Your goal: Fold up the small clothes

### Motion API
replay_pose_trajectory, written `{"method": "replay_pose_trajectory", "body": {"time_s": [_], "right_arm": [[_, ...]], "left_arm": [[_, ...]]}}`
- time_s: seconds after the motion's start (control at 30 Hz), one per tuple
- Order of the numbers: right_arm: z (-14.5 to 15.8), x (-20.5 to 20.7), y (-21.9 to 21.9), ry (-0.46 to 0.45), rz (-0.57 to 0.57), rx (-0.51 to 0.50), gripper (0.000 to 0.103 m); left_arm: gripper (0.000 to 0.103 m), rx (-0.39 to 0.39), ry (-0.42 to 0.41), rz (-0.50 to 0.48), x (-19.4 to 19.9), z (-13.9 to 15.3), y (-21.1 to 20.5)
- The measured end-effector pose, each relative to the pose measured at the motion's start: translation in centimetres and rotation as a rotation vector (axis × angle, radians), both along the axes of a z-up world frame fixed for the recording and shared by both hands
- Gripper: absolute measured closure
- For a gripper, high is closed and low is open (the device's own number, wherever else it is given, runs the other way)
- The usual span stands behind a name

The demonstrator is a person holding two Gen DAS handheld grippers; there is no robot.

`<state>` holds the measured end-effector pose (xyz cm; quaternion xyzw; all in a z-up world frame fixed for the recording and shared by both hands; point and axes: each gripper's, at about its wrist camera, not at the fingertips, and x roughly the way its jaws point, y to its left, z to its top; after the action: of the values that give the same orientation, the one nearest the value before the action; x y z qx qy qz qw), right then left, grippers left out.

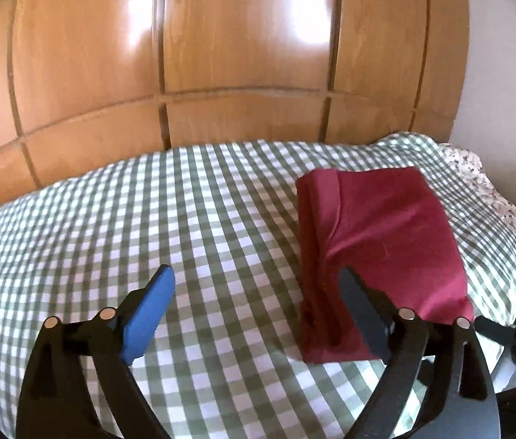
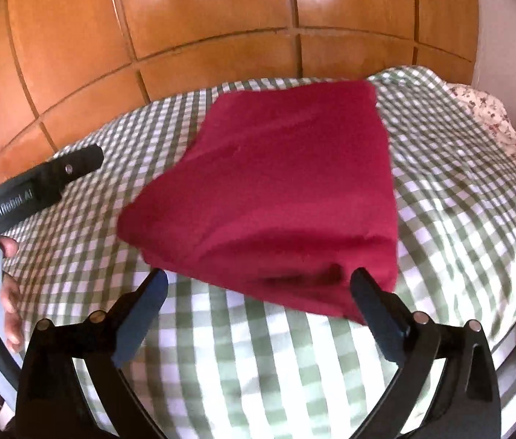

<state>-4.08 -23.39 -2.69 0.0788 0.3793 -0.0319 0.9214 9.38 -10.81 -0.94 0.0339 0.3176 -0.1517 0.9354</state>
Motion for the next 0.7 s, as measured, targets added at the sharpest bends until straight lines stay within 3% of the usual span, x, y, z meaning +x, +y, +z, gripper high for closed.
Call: {"method": "replay_pose_trajectory", "body": {"time_s": [0.2,0.4,0.7], "right_arm": [[3.2,-2.1,1.2,-0.128,-0.057,-0.114,0.002],[4.4,-2.8,0.6,-0.211,-0.192,-0.12,0.002],[2.4,-3.0,-0.1,-0.101,-0.281,-0.098,0.002]], "left_arm": [[0.007,-0.016,-0.038,0.014,-2.7,1.1,0.7],[0.004,-0.032,-0.06,0.03,-4.5,1.5,1.3],[0.004,-0.023,-0.038,0.04,-5.3,0.9,1.6]]}}
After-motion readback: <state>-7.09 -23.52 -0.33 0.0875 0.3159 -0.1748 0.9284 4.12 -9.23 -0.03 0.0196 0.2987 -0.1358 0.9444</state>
